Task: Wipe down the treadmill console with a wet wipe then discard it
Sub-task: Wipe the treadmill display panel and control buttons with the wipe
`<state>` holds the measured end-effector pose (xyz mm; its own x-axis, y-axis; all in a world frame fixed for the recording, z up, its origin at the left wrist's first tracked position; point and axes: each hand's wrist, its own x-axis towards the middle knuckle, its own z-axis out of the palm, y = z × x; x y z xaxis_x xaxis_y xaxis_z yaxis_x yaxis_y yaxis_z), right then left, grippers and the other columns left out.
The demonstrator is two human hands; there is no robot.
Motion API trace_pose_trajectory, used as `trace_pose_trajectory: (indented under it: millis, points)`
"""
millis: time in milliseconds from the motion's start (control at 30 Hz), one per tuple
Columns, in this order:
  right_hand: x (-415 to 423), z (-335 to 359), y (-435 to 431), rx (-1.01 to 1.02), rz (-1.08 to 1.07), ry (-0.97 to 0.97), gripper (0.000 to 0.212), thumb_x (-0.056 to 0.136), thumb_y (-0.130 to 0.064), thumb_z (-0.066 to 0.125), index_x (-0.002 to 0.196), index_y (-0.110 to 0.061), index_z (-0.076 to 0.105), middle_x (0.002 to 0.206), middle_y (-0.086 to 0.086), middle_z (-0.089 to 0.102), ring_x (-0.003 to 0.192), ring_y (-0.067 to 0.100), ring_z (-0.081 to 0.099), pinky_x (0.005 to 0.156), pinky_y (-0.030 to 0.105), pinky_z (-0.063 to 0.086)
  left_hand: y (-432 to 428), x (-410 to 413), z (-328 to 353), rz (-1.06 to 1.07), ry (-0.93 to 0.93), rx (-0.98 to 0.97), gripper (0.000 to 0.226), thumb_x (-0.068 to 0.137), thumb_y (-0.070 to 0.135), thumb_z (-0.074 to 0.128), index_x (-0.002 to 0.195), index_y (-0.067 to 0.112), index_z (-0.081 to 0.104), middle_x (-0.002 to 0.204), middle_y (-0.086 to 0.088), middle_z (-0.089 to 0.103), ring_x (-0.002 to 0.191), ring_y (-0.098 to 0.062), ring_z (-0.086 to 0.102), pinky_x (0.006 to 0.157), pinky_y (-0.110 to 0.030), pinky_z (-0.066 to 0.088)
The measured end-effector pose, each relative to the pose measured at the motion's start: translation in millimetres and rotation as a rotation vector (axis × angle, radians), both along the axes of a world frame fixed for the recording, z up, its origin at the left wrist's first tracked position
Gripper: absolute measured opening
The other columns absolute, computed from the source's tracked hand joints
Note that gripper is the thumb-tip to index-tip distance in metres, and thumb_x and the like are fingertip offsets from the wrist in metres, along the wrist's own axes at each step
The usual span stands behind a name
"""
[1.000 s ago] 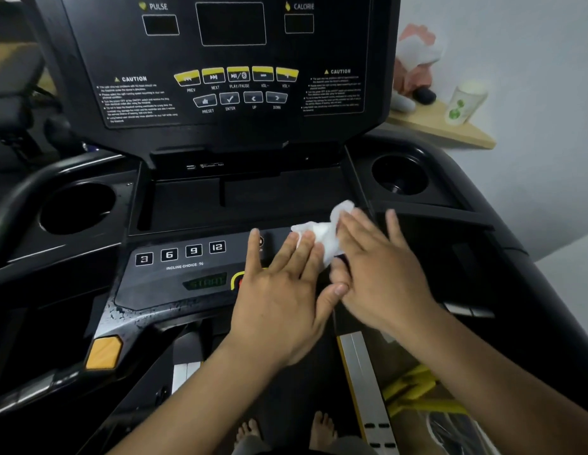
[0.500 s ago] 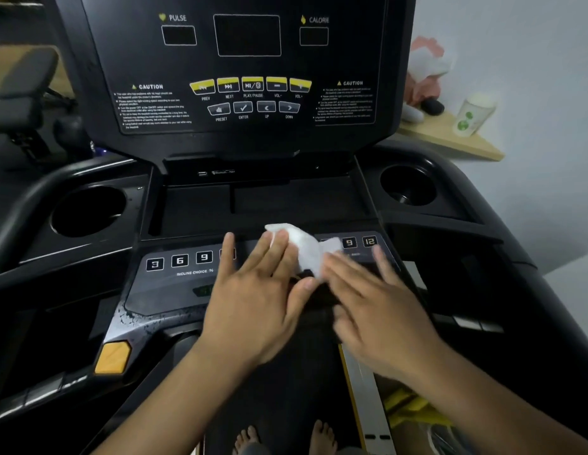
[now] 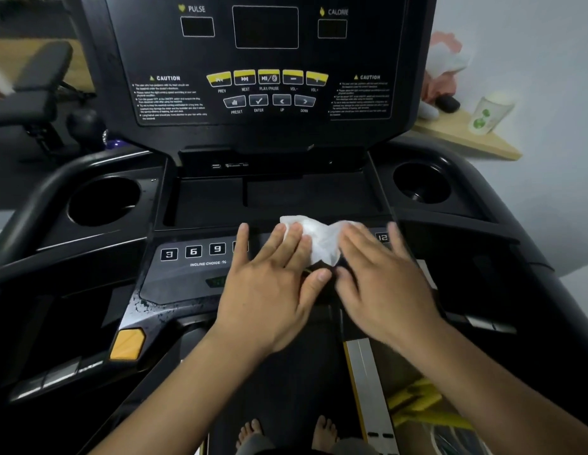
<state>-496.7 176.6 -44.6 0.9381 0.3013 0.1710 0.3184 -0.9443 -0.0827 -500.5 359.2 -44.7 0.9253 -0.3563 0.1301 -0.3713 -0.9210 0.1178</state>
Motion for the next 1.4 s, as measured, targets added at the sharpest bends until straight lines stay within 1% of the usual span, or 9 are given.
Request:
trace_pose_trajectory:
  millis: [200, 333, 467, 633, 767, 933, 1067, 1267, 1400]
  points:
    - [-20.3, -10.0, 8.4, -0.060, 0.211, 0.024, 0.058, 0.095, -0.037, 0.030, 0.145, -0.011, 0.042, 0.154, 0.004, 0.038, 0.146, 0.014, 0.027, 0.118, 0.053, 0.018, 23.4, -11.2, -1.1, 0.058, -0.020, -0.025, 0.075, 0.102, 0.057, 0.005, 0.141, 0.014, 0.052, 0.150, -0.003, 0.046, 0.142, -0.017, 0.036, 0.119, -0.055, 0.009]
    - [12.3, 1.9, 22.8, -0.078, 0.082, -0.003, 0.060, 0.095, -0.039, 0.028, 0.143, -0.007, 0.044, 0.153, 0.006, 0.040, 0.144, 0.016, 0.031, 0.120, 0.052, 0.014, 25.9, -13.6, 1.3, 0.075, -0.002, -0.045, 0.076, 0.101, 0.058, 0.003, 0.140, 0.015, 0.053, 0.149, -0.003, 0.047, 0.142, -0.018, 0.037, 0.119, -0.056, 0.012]
    - [-1.2, -7.6, 60.3, -0.037, 0.215, 0.081, 0.064, 0.093, -0.037, 0.025, 0.151, -0.011, 0.030, 0.161, 0.003, 0.024, 0.150, 0.013, 0.011, 0.120, 0.047, 0.004, 37.1, -21.1, 0.3, 0.109, 0.000, -0.061, 0.075, 0.101, 0.058, 0.002, 0.142, 0.018, 0.051, 0.149, -0.002, 0.047, 0.143, -0.017, 0.035, 0.119, -0.056, 0.013]
    - [0.2, 1.4, 32.7, -0.138, 0.207, 0.029, 0.058, 0.098, -0.042, 0.026, 0.146, -0.014, 0.042, 0.154, 0.001, 0.038, 0.145, 0.012, 0.027, 0.119, 0.054, 0.013, 56.2, -27.1, -2.3, 0.176, -0.034, -0.093, 0.073, 0.103, 0.056, 0.005, 0.139, 0.016, 0.055, 0.148, -0.003, 0.048, 0.141, -0.018, 0.039, 0.117, -0.059, 0.020]
    - [4.5, 4.4, 88.4, -0.060, 0.227, 0.083, 0.068, 0.089, -0.038, 0.019, 0.150, -0.011, 0.031, 0.160, 0.003, 0.026, 0.149, 0.014, 0.014, 0.120, 0.048, 0.000, 56.3, -28.6, -4.5, 0.198, -0.022, -0.091, 0.074, 0.102, 0.057, 0.007, 0.139, 0.014, 0.054, 0.147, -0.005, 0.049, 0.142, -0.019, 0.037, 0.117, -0.058, 0.019]
    - [-11.5, -3.1, 60.5, -0.121, 0.334, 0.040, 0.055, 0.096, -0.038, 0.033, 0.147, -0.016, 0.041, 0.153, -0.001, 0.038, 0.144, 0.010, 0.028, 0.118, 0.054, 0.014, 82.7, -37.2, -7.8, 0.277, -0.036, -0.111, 0.076, 0.101, 0.056, 0.002, 0.142, 0.016, 0.051, 0.151, -0.001, 0.044, 0.145, -0.016, 0.032, 0.118, -0.056, 0.015]
    - [16.3, 8.0, 80.3, -0.077, 0.220, 0.039, 0.059, 0.096, -0.037, 0.026, 0.148, -0.012, 0.039, 0.154, 0.001, 0.038, 0.145, 0.012, 0.027, 0.121, 0.050, 0.010, 79.1, -37.0, -7.5, 0.282, -0.030, -0.113, 0.074, 0.102, 0.057, 0.005, 0.142, 0.014, 0.050, 0.151, -0.003, 0.045, 0.143, -0.019, 0.035, 0.118, -0.056, 0.016]
    - [-24.6, -5.8, 98.9, -0.062, 0.411, 0.069, 0.055, 0.095, -0.037, 0.033, 0.143, -0.015, 0.046, 0.153, -0.001, 0.039, 0.145, 0.010, 0.026, 0.119, 0.051, 0.013, 97.8, -47.8, -10.8, 0.333, -0.028, -0.108, 0.076, 0.101, 0.056, 0.001, 0.142, 0.014, 0.050, 0.151, -0.001, 0.045, 0.144, -0.016, 0.033, 0.118, -0.056, 0.015]
    - [8.4, 2.7, 93.8, -0.078, 0.274, 0.017, 0.058, 0.098, -0.040, 0.026, 0.147, -0.012, 0.041, 0.154, 0.001, 0.039, 0.145, 0.012, 0.029, 0.120, 0.054, 0.014, 100.7, -49.7, -10.4, 0.359, -0.034, -0.104, 0.073, 0.102, 0.056, 0.007, 0.141, 0.014, 0.052, 0.150, -0.002, 0.046, 0.143, -0.018, 0.035, 0.118, -0.055, 0.014]
